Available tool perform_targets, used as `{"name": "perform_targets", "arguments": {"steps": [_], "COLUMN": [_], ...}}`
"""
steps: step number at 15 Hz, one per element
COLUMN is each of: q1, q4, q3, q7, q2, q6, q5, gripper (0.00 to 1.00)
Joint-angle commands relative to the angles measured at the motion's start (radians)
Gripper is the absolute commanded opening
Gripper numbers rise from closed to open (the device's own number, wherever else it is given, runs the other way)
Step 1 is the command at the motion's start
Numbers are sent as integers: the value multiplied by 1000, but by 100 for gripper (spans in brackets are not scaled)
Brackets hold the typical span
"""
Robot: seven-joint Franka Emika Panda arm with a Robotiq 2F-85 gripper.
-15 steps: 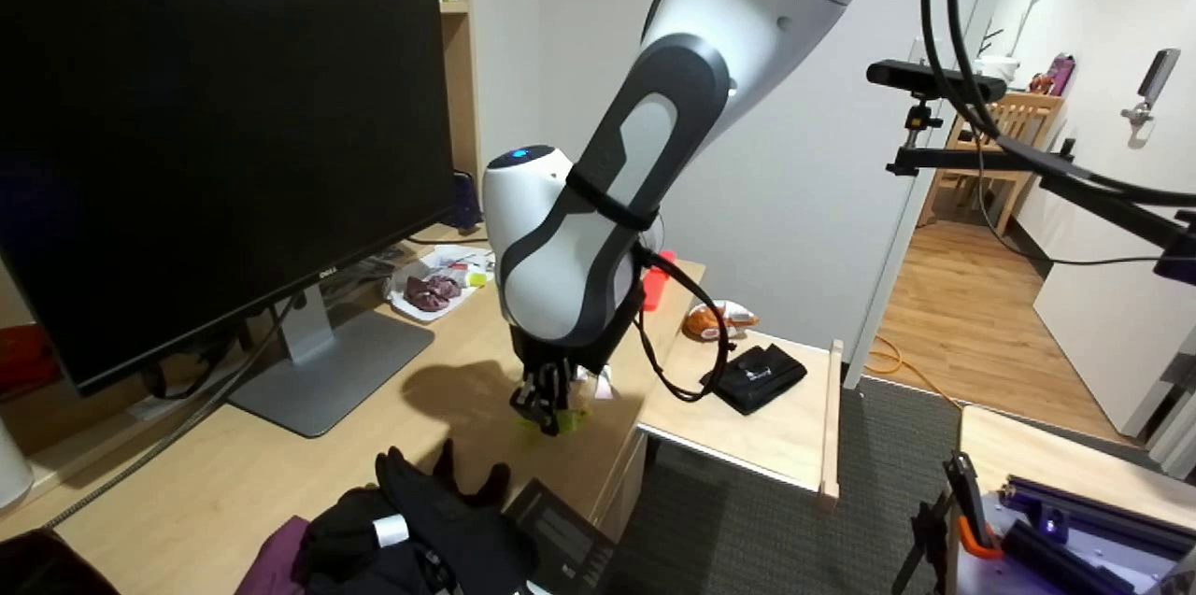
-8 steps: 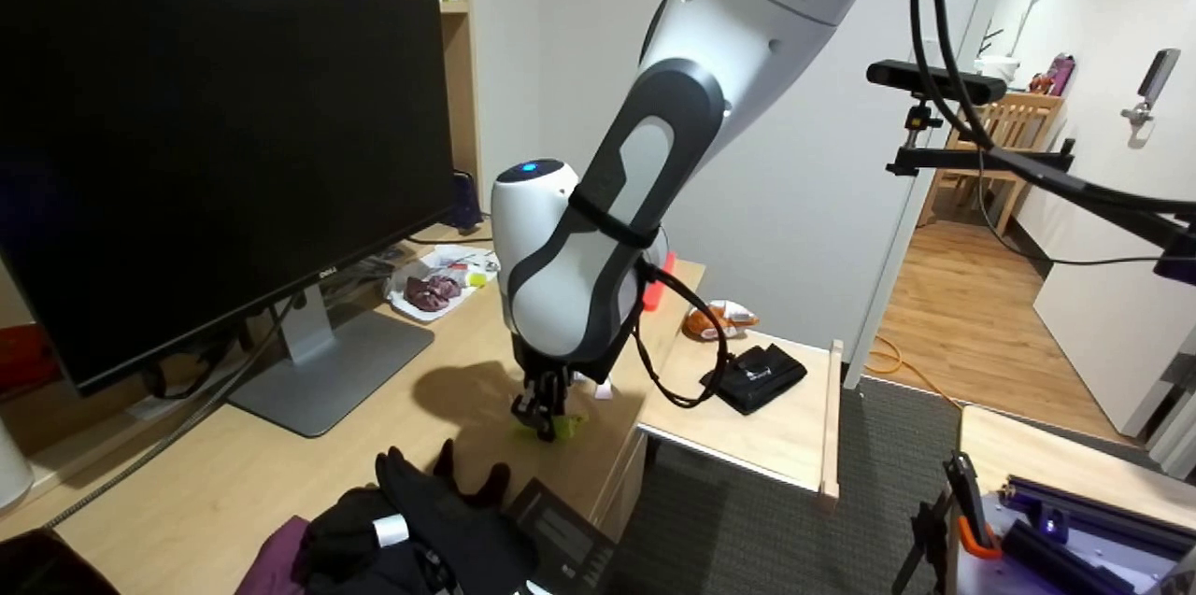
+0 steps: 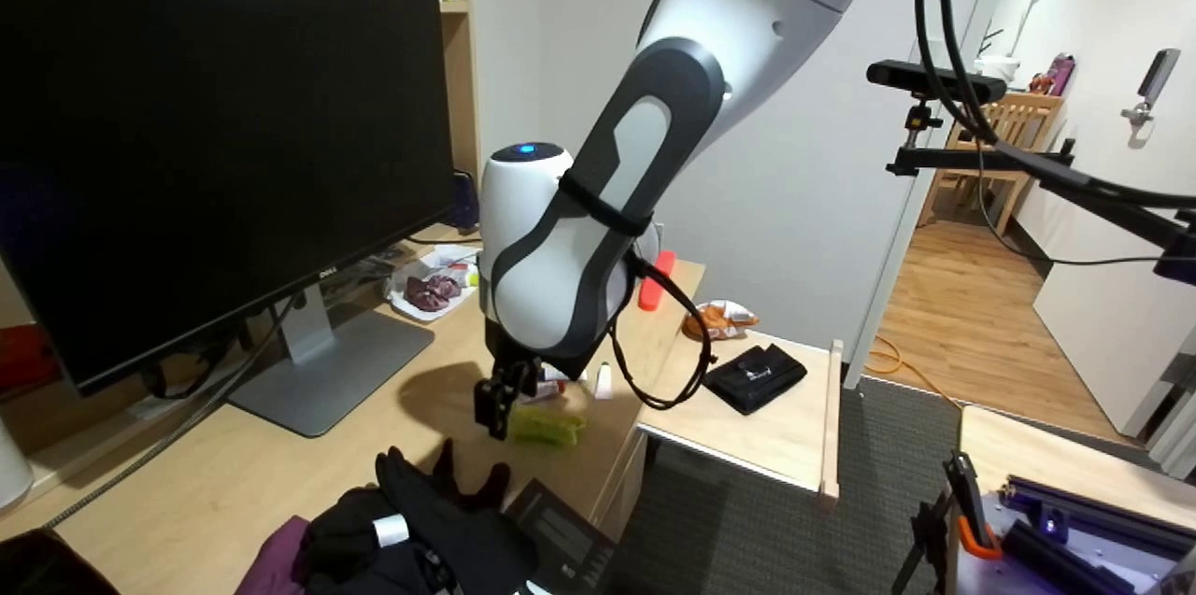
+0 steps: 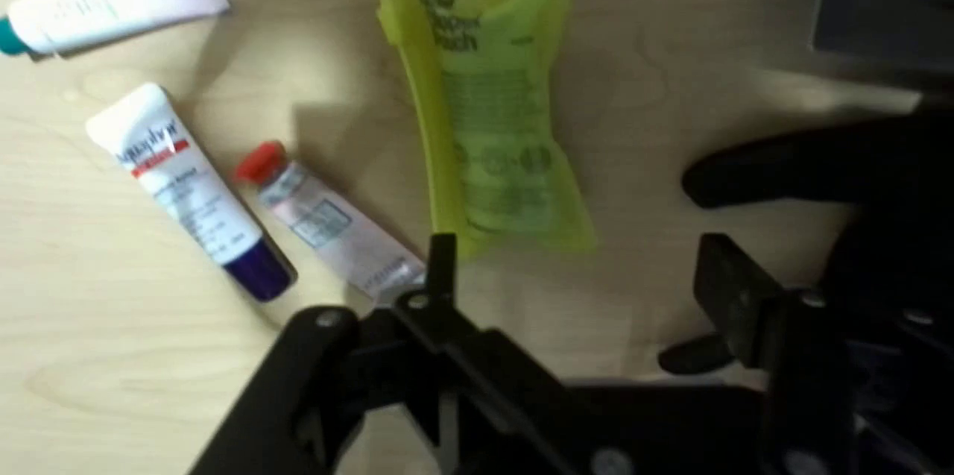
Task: Place the yellow packet in the middle of the desk
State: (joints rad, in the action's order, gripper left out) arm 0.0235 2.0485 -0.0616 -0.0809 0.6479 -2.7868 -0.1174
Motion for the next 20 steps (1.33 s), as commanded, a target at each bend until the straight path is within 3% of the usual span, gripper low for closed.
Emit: {"name": "perform_targets", "arguments": {"steps": [1, 5, 9, 16, 19, 20], "q1": [22, 39, 31, -13, -19, -32], "q4": [69, 96, 102, 167, 188, 153], "q3": [-62, -139, -159, -90, -78, -69], "q7": [-26, -25, -26, -38, -69, -19], "q2": [-124, -261, -392, -552, -578, -539], "q6": [-39, -9, 110, 157, 177, 153], "q5": [69, 184, 305, 295, 318, 290], "gripper": [100, 100, 100, 100, 100, 100]}}
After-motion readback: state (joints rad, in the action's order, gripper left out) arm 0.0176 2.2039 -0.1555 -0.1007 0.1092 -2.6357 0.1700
